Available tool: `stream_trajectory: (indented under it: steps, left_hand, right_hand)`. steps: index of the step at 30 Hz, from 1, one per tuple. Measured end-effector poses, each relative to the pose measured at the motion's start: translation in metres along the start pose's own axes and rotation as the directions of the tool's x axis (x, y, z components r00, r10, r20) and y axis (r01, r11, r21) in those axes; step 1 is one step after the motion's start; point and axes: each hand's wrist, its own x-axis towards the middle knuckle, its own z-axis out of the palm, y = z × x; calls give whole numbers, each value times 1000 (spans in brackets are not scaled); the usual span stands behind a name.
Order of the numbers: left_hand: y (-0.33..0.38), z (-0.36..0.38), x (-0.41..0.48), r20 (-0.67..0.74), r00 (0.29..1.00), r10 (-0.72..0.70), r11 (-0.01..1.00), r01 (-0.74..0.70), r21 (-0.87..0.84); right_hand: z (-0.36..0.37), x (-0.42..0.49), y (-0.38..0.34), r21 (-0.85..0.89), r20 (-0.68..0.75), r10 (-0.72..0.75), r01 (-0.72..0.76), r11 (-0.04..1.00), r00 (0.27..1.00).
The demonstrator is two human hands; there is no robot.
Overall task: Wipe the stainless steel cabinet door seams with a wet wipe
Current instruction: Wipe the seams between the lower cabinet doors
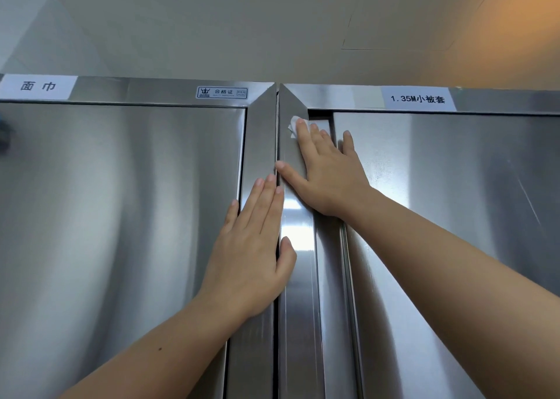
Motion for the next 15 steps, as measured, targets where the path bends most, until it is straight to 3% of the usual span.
stream_trajectory:
  steps: [4, 11, 15]
  left_hand:
    - [1, 0, -1, 1, 1000, 5, 1000, -5, 12]
    - [0, 0, -1, -9, 1000, 3, 1000, -3, -13]
    - [1, 0, -1, -15, 1000, 8, 1000, -8, -5]
  right_hand:
    - [-5, 22, 0, 24, 19, 34, -34, 999, 999]
    - [2, -5, 2, 49, 15, -37, 37, 998, 999]
    - [-3, 14, 0, 49, 30, 13, -14, 999, 999]
